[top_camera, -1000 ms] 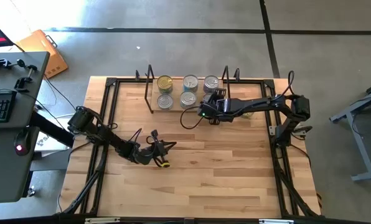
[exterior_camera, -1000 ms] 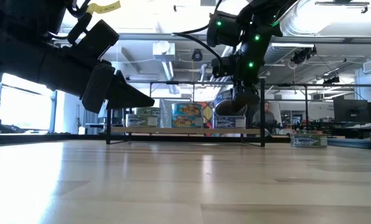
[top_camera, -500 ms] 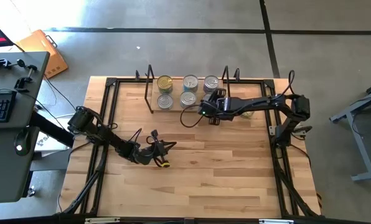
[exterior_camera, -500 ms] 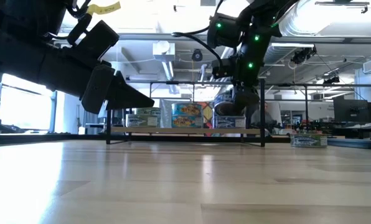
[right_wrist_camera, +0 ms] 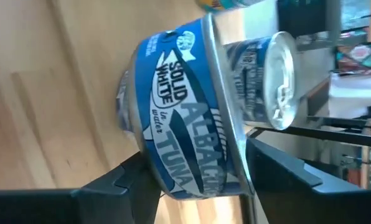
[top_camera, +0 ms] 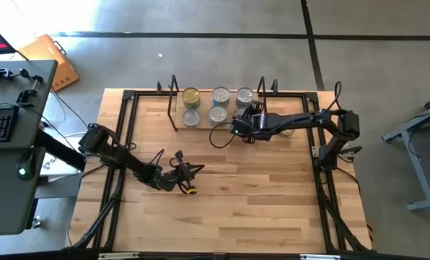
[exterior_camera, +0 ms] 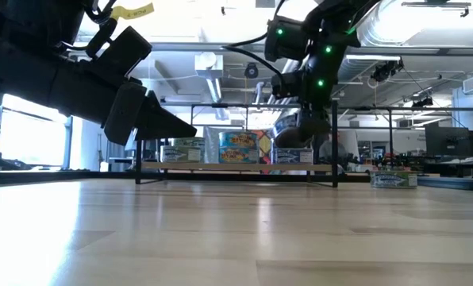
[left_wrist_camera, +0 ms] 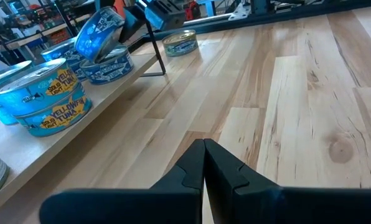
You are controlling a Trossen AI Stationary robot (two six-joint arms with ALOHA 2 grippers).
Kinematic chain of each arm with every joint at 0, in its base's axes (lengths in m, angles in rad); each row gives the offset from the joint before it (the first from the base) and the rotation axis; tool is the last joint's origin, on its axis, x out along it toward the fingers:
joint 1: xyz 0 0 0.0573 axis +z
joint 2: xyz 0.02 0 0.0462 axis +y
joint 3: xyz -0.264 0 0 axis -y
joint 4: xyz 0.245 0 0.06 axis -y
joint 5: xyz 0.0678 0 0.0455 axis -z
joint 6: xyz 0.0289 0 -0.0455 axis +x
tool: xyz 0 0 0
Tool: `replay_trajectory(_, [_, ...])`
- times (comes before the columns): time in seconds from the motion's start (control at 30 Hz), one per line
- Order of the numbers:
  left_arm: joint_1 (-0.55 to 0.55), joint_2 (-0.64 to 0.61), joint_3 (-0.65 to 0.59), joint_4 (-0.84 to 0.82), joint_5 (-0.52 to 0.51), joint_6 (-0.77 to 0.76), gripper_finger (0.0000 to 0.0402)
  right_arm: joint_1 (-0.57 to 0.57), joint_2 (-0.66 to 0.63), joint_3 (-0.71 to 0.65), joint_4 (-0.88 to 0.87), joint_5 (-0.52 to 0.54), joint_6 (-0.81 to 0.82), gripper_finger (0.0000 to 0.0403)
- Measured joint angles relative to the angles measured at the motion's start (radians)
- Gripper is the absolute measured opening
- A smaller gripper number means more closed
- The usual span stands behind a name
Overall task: Stack canned seafood by type on shelf
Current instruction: Stack the blue tuna can on top of the blue tuna can on the shelf
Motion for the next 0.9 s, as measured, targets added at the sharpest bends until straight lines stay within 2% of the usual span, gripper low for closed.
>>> replay_trajectory(0.2, [0.0, 0.0, 0.0, 0.0, 0.0, 0.0, 0.0, 0.0, 0.0, 0.0, -0.008, -0.101, 0.005, 0.025])
replay_trajectory(0.4, [0.0, 0.0, 0.0, 0.0, 0.0, 0.0, 0.0, -0.002, 0.0, 0.0, -0.029, -0.113, 0.022, 0.0285])
replay_trajectory(0.7, [0.0, 0.0, 0.0, -0.001, 0.0, -0.009, 0.0, -0.067, 0.0, 0.002, -0.028, -0.117, 0.113, 0.0287])
replay_trajectory(0.9, [0.0, 0.0, 0.0, -0.001, 0.0, -0.008, 0.0, -0.074, -0.001, 0.002, -0.04, -0.15, 0.115, 0.0287])
